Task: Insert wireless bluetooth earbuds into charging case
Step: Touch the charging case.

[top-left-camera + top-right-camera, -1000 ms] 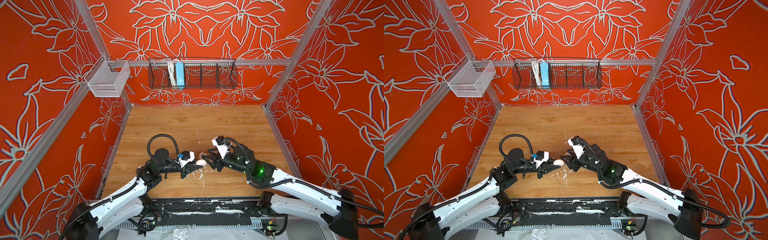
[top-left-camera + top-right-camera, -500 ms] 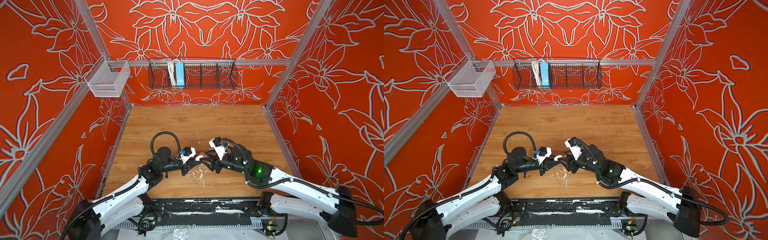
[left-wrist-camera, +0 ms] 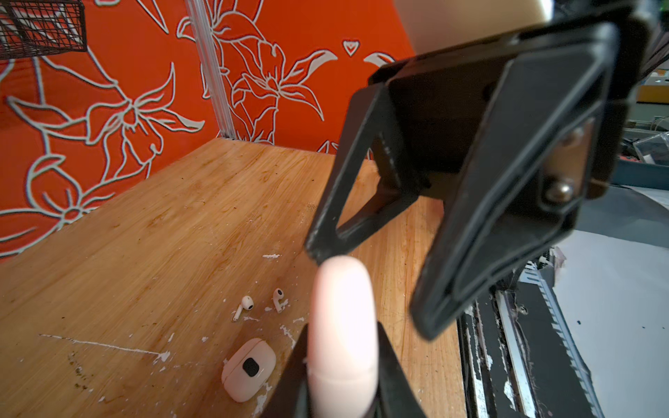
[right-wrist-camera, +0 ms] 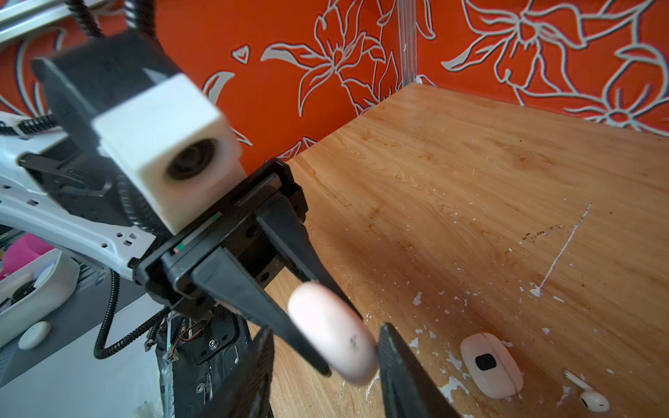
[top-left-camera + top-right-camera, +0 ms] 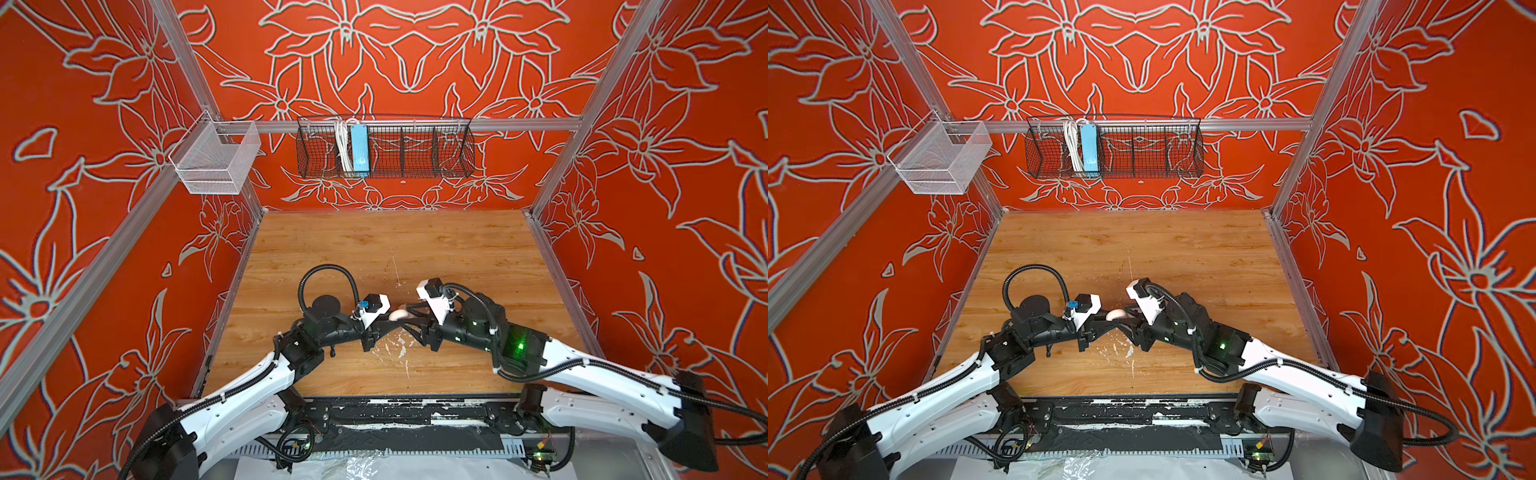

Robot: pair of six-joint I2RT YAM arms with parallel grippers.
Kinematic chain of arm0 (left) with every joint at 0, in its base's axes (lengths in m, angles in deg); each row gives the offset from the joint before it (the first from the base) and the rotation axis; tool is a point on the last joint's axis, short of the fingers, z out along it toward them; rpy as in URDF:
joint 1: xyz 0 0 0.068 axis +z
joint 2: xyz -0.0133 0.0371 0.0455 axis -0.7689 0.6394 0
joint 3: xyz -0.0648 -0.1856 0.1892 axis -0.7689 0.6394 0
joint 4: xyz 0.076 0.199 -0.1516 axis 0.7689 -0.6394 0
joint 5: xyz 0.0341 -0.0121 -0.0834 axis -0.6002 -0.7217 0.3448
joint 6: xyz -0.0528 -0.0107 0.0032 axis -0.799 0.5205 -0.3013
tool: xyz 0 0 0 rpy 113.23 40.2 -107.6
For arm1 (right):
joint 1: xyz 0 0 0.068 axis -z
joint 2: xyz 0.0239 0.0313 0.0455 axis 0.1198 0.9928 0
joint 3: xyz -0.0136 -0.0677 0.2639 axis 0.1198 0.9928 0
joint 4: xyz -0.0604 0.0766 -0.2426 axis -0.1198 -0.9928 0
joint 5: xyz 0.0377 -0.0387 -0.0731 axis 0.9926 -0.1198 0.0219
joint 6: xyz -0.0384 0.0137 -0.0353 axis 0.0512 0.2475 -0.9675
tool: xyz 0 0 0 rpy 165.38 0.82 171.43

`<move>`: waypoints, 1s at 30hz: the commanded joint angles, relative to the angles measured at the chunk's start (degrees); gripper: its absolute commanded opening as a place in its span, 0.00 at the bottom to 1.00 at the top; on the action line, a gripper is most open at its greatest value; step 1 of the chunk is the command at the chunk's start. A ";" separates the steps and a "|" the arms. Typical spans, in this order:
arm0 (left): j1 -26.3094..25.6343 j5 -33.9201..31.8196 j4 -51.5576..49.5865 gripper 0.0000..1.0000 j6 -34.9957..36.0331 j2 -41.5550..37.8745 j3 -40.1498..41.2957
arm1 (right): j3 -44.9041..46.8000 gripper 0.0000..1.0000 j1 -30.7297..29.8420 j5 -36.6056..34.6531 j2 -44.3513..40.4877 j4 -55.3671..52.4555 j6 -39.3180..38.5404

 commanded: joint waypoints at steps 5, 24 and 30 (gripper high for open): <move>0.08 0.33 1.81 0.00 0.30 0.36 -0.74 | 0.96 0.46 -0.65 -4.86 -2.98 2.21 0.19; 0.08 -0.42 1.29 0.00 0.50 0.25 -0.79 | -3.23 0.27 -0.77 3.98 5.92 1.53 1.51; 0.08 -0.70 1.16 0.00 0.44 0.16 -0.74 | -2.69 0.21 -0.83 7.47 8.79 1.45 1.90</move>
